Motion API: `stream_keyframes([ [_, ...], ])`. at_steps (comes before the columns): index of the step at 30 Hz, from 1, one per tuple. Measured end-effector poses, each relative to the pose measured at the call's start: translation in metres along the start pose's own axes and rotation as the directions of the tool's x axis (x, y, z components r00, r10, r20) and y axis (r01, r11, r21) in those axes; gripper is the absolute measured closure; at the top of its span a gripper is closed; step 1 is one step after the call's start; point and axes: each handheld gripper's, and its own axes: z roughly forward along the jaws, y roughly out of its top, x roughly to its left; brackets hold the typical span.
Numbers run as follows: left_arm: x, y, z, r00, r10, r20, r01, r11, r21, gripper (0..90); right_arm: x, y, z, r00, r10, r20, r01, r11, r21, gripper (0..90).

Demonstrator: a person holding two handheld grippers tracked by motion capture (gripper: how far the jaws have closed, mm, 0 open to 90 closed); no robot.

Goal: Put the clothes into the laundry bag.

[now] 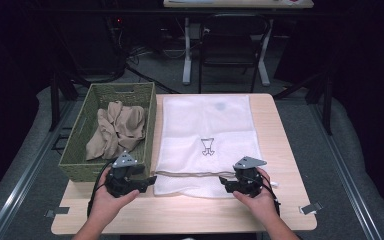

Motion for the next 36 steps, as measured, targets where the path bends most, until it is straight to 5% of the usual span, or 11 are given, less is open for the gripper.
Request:
stream_keyframes([
  [36,0.020,-0.001,-0.019,0.9971,-0.061,-0.044,0.059,0.9971,-0.049,41.2,0.001,0.000,0.002,0.9999,-0.011,-0.009,0.012,1.000,0.011,31.6],
])
